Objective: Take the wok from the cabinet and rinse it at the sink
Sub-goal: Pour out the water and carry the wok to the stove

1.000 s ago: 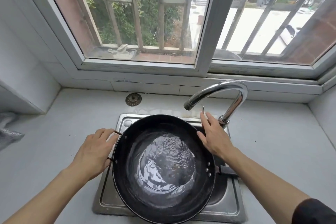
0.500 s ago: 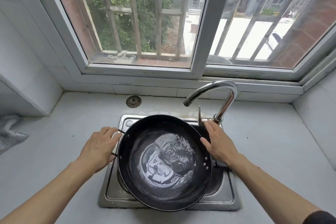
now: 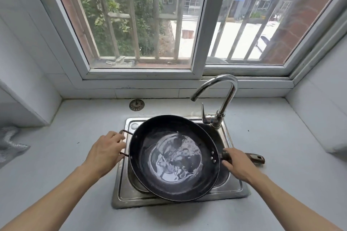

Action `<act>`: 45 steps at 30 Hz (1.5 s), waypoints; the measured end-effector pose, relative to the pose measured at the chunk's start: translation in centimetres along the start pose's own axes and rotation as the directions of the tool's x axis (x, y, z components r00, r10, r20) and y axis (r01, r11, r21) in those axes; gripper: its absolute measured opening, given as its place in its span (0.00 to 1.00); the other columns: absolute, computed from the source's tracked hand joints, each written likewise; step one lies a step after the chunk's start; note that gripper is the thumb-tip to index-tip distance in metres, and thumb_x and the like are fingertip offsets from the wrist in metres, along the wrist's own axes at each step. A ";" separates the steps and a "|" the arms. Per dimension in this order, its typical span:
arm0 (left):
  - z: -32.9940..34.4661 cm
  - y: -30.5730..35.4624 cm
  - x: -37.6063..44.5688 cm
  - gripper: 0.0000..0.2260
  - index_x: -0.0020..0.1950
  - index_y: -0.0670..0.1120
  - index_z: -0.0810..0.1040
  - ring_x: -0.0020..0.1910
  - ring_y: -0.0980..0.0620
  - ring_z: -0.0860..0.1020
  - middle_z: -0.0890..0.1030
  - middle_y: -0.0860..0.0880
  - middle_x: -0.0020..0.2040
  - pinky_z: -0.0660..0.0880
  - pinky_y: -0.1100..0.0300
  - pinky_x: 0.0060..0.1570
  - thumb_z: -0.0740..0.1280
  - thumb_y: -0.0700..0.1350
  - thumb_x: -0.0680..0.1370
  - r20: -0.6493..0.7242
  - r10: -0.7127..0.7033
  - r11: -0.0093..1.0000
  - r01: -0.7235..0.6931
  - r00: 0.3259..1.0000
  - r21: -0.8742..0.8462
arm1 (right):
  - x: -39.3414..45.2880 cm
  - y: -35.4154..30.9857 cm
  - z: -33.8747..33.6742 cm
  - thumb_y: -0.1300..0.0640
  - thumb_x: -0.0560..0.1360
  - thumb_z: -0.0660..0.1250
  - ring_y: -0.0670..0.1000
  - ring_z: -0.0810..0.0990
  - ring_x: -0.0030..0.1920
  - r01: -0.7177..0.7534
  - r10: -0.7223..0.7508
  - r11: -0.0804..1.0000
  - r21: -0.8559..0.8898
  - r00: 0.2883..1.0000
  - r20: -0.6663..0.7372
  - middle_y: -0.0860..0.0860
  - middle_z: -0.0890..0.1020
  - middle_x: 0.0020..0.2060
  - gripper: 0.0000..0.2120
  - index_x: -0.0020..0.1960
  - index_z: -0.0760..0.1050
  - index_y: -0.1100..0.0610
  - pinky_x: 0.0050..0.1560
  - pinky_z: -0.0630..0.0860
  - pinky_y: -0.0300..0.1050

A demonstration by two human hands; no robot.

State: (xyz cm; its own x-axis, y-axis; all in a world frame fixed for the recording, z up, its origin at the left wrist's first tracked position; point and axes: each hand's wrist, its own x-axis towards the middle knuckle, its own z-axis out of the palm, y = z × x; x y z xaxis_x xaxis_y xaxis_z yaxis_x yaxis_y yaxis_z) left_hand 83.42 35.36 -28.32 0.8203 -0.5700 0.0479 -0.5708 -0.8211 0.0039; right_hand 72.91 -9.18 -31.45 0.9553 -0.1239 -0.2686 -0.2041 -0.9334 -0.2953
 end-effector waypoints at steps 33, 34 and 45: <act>3.2 -2.0 0.2 0.09 0.44 0.42 0.73 0.45 0.38 0.79 0.79 0.43 0.45 0.72 0.48 0.51 0.61 0.30 0.70 -0.215 0.368 0.903 -0.292 0.905 0.316 | 5.1 5.5 5.7 0.69 0.59 0.62 0.57 0.71 0.36 0.294 -0.378 0.919 -0.263 0.848 -0.371 0.52 0.73 0.36 0.13 0.42 0.71 0.56 0.37 0.58 0.48; 3.2 -2.0 0.3 0.09 0.44 0.42 0.73 0.44 0.39 0.79 0.79 0.43 0.44 0.72 0.49 0.50 0.61 0.30 0.70 -0.216 0.372 0.902 -0.297 0.903 0.312 | 5.2 5.5 5.7 0.70 0.58 0.64 0.58 0.71 0.35 0.302 -0.388 0.915 -0.268 0.841 -0.378 0.53 0.73 0.35 0.14 0.41 0.71 0.56 0.36 0.59 0.48; 2.4 -2.7 0.2 0.08 0.38 0.42 0.73 0.39 0.41 0.79 0.78 0.43 0.40 0.79 0.49 0.38 0.63 0.30 0.72 -0.181 0.440 0.878 -0.379 0.880 0.294 | 4.9 5.9 4.0 0.75 0.57 0.63 0.56 0.66 0.32 0.390 -0.477 0.874 -0.289 0.798 -0.368 0.54 0.70 0.33 0.16 0.37 0.66 0.57 0.30 0.64 0.50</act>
State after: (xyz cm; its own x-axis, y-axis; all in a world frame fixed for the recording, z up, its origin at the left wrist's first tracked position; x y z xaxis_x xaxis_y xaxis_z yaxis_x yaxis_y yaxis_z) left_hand 85.19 37.37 -30.72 0.4637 -0.8572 0.2242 -0.8005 -0.5138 -0.3085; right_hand 75.52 -13.93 -38.13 0.9384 0.2227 0.2641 0.2559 -0.9617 -0.0984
